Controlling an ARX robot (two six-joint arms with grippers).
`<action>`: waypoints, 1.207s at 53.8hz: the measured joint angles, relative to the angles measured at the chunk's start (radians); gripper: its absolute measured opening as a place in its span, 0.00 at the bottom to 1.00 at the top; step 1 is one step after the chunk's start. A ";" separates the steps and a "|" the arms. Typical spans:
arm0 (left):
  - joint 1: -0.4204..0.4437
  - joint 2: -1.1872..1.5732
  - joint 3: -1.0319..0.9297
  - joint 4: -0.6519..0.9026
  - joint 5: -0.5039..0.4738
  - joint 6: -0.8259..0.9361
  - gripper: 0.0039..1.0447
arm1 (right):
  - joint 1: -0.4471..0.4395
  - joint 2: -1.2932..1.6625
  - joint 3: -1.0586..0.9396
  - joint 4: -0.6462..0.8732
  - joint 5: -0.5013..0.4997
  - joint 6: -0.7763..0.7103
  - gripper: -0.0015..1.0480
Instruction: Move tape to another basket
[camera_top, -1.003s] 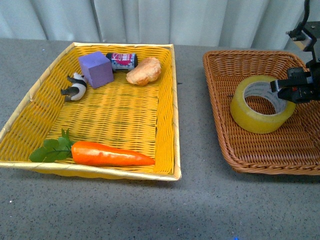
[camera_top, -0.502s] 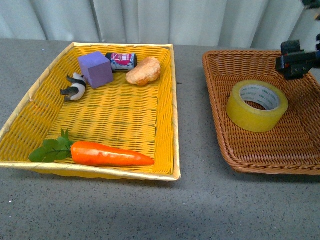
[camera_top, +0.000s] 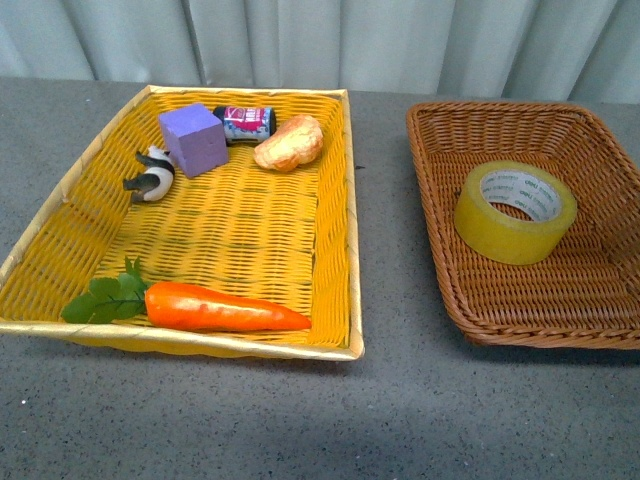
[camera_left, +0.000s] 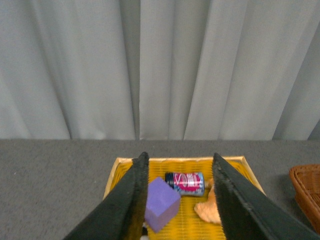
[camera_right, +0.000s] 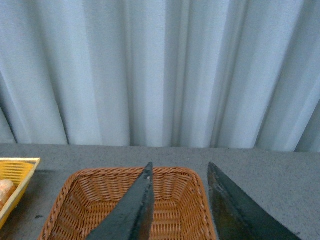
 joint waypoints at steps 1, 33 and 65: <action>0.002 -0.007 -0.011 0.003 0.002 0.000 0.22 | 0.000 -0.008 -0.010 0.000 0.000 0.000 0.27; 0.139 -0.410 -0.391 -0.025 0.148 -0.010 0.04 | 0.001 -0.462 -0.370 -0.122 -0.001 0.004 0.01; 0.156 -0.842 -0.522 -0.309 0.153 -0.010 0.04 | 0.001 -0.991 -0.484 -0.531 -0.003 0.007 0.01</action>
